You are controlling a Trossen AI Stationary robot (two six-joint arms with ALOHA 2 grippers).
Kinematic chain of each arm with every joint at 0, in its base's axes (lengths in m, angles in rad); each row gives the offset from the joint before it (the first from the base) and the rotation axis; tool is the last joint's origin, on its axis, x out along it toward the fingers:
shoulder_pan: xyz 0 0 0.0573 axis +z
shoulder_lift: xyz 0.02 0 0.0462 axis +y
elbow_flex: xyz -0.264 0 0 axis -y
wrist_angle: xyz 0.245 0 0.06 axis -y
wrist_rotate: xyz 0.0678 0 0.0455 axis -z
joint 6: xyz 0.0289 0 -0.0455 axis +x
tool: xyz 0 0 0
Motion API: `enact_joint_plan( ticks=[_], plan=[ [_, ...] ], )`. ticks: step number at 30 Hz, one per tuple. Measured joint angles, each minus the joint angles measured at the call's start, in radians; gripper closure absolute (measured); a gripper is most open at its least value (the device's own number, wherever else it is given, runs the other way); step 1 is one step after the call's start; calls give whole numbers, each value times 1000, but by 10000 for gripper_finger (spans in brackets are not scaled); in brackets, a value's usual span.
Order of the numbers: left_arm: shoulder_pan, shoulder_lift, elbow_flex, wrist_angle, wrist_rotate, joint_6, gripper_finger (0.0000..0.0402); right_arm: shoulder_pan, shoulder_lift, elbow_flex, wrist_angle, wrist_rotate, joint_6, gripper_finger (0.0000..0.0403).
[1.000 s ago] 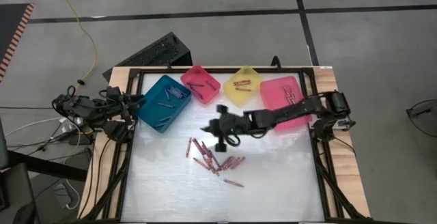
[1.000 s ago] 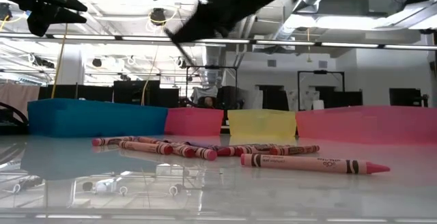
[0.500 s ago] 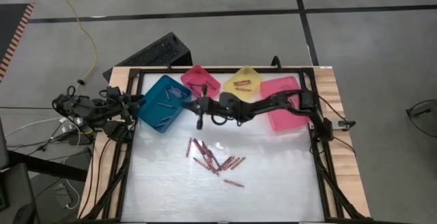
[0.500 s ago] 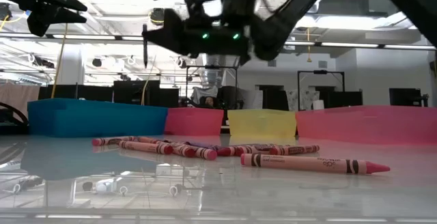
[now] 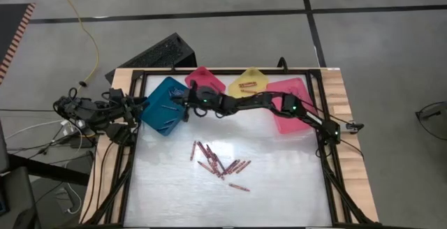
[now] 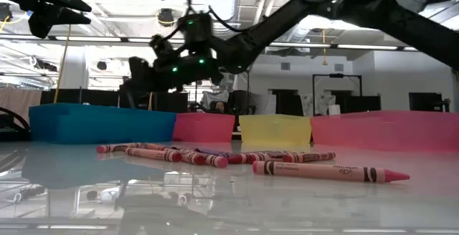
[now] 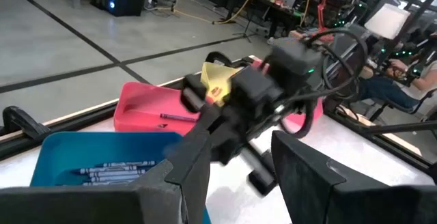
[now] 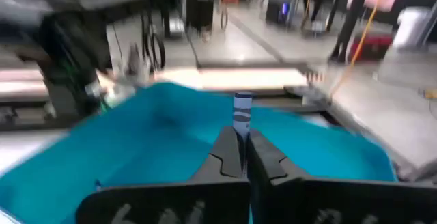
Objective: Sort crayons
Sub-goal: Put the blue crayon into the blue bin, then put the violet crayon into the left pink bin
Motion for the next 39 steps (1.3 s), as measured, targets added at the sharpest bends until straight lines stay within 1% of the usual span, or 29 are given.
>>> enact_joint_plan(
  ticks=[4,7,12,16,20,23,24,28,31,34,36,39],
  plan=[
    [0,0,0,0,0,0,256,-5,55,145,-198,3,-5,393],
    [0,0,0,0,-5,0,256,-10,81,206,-270,17,-9,380],
    [0,0,0,0,-5,19,256,-17,81,212,-326,48,-32,343],
    [0,0,0,1,-6,24,256,-23,69,212,-357,49,-49,316],
    [0,0,0,1,-6,19,256,-23,-1,210,-459,49,-91,301],
    [0,0,0,1,-4,17,256,-12,-104,214,-625,53,-167,300],
    [0,0,0,0,0,17,256,-5,-146,214,-705,57,-182,301],
    [0,0,0,0,1,16,256,27,-286,214,-1025,89,-174,301],
    [0,0,0,0,1,12,256,61,-376,214,-1279,144,-122,301],
    [0,0,0,0,1,2,256,100,-444,214,-1517,174,-19,301],
    [0,0,0,1,1,3,256,134,-470,213,-1660,176,74,301],
    [0,0,0,0,1,5,256,206,-477,212,-1807,176,178,301]
  ],
)
